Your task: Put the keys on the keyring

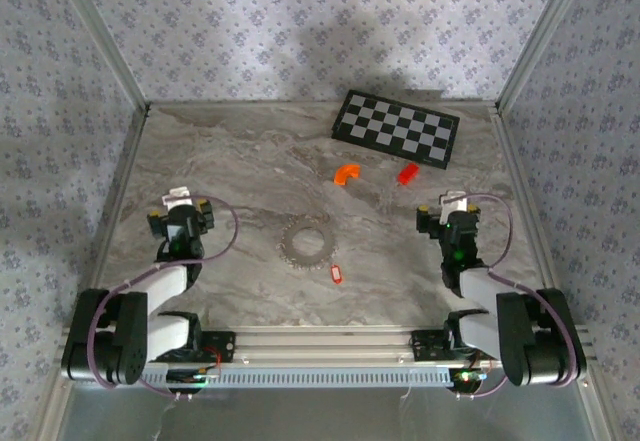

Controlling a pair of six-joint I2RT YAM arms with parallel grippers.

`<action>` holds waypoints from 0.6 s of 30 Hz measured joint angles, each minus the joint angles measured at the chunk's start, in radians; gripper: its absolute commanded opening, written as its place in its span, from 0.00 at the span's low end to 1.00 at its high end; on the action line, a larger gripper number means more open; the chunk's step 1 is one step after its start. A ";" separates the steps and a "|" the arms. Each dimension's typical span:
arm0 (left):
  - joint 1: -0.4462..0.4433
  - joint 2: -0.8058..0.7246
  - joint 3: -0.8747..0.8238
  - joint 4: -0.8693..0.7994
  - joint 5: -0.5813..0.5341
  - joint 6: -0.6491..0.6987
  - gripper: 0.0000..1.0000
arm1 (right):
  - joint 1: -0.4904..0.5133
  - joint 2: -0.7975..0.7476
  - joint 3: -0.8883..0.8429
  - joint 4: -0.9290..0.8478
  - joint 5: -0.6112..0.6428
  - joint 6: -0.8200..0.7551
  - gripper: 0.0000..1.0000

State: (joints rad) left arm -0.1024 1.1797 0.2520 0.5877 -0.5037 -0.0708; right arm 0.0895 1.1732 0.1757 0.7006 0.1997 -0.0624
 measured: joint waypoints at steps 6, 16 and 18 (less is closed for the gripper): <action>0.004 0.063 0.015 0.065 0.037 0.013 1.00 | -0.032 0.074 0.029 0.077 -0.042 -0.002 1.00; 0.005 0.191 0.021 0.245 0.114 0.049 1.00 | -0.066 0.283 0.054 0.238 -0.096 -0.002 1.00; 0.005 0.220 0.021 0.269 0.126 0.053 1.00 | -0.066 0.329 0.063 0.263 -0.100 0.000 1.00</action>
State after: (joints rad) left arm -0.0978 1.3998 0.2729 0.8570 -0.3779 -0.0174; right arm 0.0231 1.5021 0.2390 0.9634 0.0998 -0.0624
